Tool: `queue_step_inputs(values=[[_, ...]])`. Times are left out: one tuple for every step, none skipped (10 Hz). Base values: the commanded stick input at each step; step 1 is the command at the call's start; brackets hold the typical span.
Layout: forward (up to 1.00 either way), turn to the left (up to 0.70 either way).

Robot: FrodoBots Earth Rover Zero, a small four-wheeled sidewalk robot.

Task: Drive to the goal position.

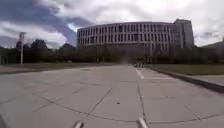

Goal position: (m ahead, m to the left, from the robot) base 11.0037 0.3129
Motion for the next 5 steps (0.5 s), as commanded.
queue_step_inputs(values=[[0.7,0.0],[0.7,0.0],[0.7,0.0],[0.7,0.0],[0.7,0.0]])
